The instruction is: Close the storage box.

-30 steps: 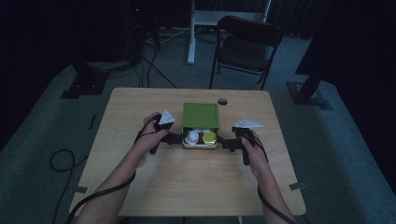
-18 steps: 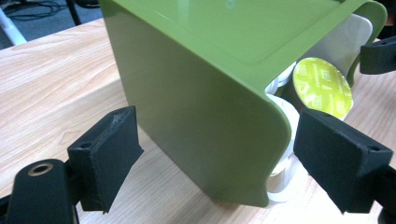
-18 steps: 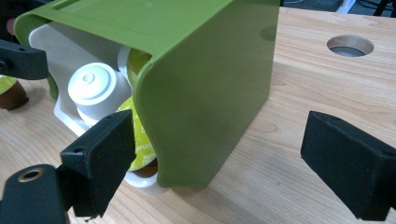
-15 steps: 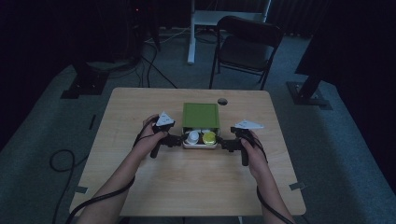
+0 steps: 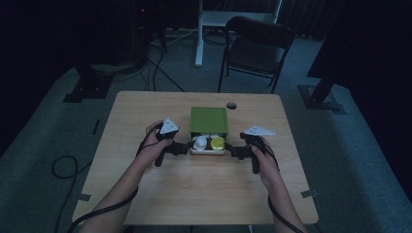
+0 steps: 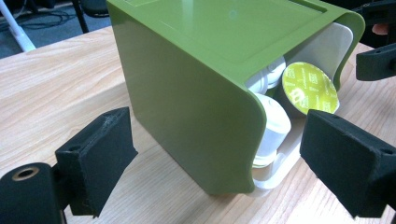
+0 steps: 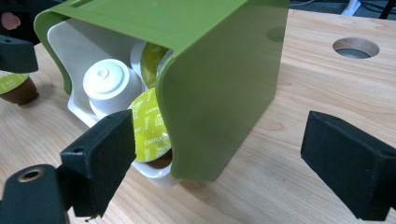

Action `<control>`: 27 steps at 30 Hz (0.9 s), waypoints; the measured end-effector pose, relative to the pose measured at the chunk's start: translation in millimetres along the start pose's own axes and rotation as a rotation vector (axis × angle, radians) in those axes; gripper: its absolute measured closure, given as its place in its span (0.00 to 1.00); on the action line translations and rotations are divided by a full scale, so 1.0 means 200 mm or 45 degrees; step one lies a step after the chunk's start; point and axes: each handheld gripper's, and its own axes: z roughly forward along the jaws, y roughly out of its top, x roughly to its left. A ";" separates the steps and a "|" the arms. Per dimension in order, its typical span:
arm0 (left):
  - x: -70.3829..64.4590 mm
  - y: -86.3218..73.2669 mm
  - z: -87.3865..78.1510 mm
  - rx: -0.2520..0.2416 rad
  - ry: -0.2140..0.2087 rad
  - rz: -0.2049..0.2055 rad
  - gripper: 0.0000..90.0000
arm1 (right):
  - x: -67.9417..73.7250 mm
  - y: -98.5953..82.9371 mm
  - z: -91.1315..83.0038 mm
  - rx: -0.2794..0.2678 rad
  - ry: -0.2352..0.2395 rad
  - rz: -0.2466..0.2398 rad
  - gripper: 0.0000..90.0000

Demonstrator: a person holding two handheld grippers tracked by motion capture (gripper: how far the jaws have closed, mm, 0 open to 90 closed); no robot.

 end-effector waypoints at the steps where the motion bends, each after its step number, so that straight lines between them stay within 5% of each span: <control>1: 0.00 0.00 0.00 0.004 0.002 0.003 0.11 | 0.00 0.00 0.00 0.001 -0.002 -0.001 0.11; 27: -0.03 -0.13 -0.13 0.030 0.012 0.000 0.11 | -0.05 -0.13 -0.13 0.012 -0.022 0.025 0.11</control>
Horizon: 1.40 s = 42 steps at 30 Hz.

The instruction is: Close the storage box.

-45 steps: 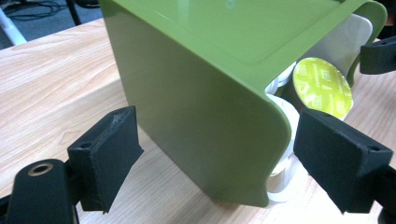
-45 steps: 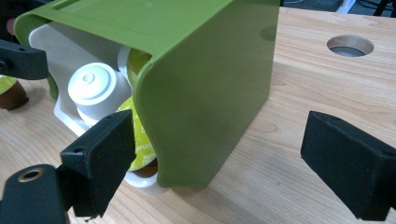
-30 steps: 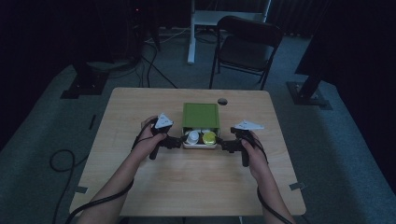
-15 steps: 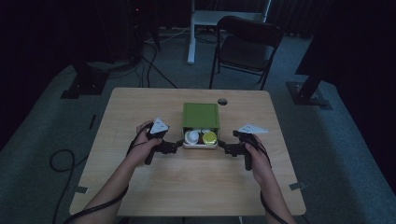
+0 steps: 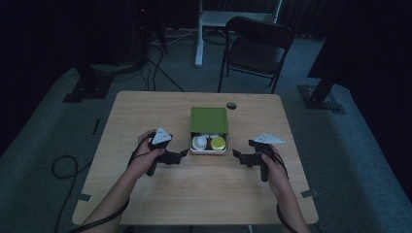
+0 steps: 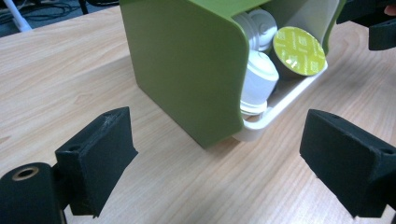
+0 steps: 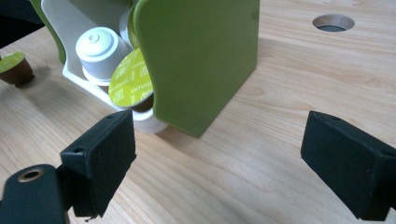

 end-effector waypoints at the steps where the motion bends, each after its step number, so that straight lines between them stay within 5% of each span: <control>1: 0.00 -0.01 -0.01 -0.003 -0.005 -0.010 0.11 | 0.00 0.00 -0.01 0.003 -0.001 -0.001 0.11; 22: -0.03 -0.12 -0.08 0.017 0.057 -0.030 0.10 | -0.06 -0.16 -0.14 0.025 -0.046 0.024 0.11; 42: -0.09 -0.26 -0.16 0.048 0.045 -0.009 0.10 | -0.09 -0.29 -0.30 0.012 -0.108 0.088 0.11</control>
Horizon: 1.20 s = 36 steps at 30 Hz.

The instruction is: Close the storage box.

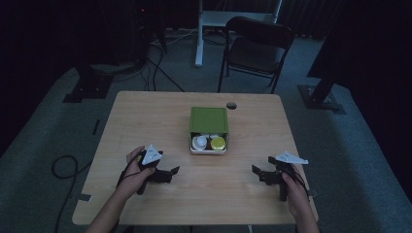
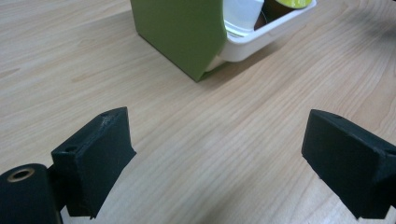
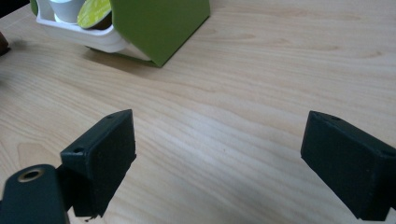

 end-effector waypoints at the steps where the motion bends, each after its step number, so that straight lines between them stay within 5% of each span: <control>1: -0.01 -0.02 -0.01 0.004 -0.004 0.000 0.10 | 0.00 -0.01 -0.01 0.000 0.001 0.007 0.11; 18: -0.04 -0.17 -0.06 0.087 0.027 -0.020 0.10 | -0.05 -0.13 -0.13 0.029 -0.117 0.004 0.11; 24: -0.06 -0.20 -0.09 0.127 0.069 -0.045 0.10 | -0.07 -0.15 -0.13 0.085 -0.185 -0.039 0.11; 30: -0.04 -0.25 -0.12 0.166 0.101 -0.055 0.10 | -0.08 -0.17 -0.12 0.112 -0.195 -0.017 0.11; 36: -0.03 -0.30 -0.13 0.189 0.120 -0.064 0.10 | -0.08 -0.17 -0.10 0.175 -0.260 -0.076 0.11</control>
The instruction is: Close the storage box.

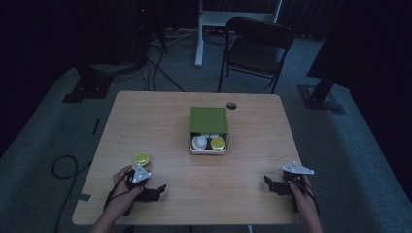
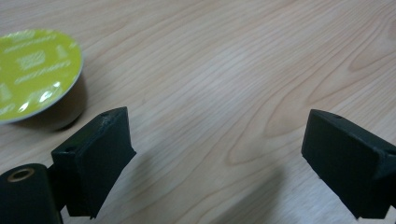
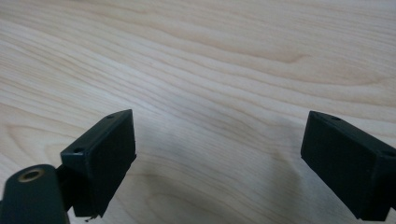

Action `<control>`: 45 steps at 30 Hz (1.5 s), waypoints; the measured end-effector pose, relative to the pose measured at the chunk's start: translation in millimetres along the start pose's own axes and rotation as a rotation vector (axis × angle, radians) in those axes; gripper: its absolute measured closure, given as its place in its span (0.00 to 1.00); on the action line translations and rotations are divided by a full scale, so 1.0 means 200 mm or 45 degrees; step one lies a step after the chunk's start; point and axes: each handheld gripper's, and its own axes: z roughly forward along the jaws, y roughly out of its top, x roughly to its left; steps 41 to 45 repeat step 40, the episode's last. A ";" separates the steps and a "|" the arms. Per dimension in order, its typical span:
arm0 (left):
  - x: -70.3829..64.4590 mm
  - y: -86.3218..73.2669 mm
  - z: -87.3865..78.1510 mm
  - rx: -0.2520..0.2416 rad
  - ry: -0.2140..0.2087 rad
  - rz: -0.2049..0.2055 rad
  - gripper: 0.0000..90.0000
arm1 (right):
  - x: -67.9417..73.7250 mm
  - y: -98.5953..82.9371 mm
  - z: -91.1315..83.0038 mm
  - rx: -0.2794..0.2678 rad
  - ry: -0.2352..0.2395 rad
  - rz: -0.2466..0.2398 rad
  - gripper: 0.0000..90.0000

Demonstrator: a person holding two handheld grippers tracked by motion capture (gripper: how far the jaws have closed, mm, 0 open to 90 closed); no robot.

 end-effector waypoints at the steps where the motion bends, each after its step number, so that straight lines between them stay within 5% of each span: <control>1: 0.00 -0.01 0.00 0.007 0.005 0.003 0.10 | 0.00 0.00 0.00 0.010 0.001 0.004 0.11; 12: 0.00 -0.07 -0.04 0.063 0.034 0.043 0.10 | -0.02 -0.02 0.01 0.066 -0.032 0.030 0.11; 15: 0.00 -0.08 -0.04 0.052 0.021 0.011 0.10 | -0.02 -0.02 0.01 0.063 -0.048 0.024 0.11; 45: 0.00 -0.08 -0.04 0.054 0.031 0.005 0.10 | -0.02 -0.02 0.01 0.061 -0.056 0.036 0.11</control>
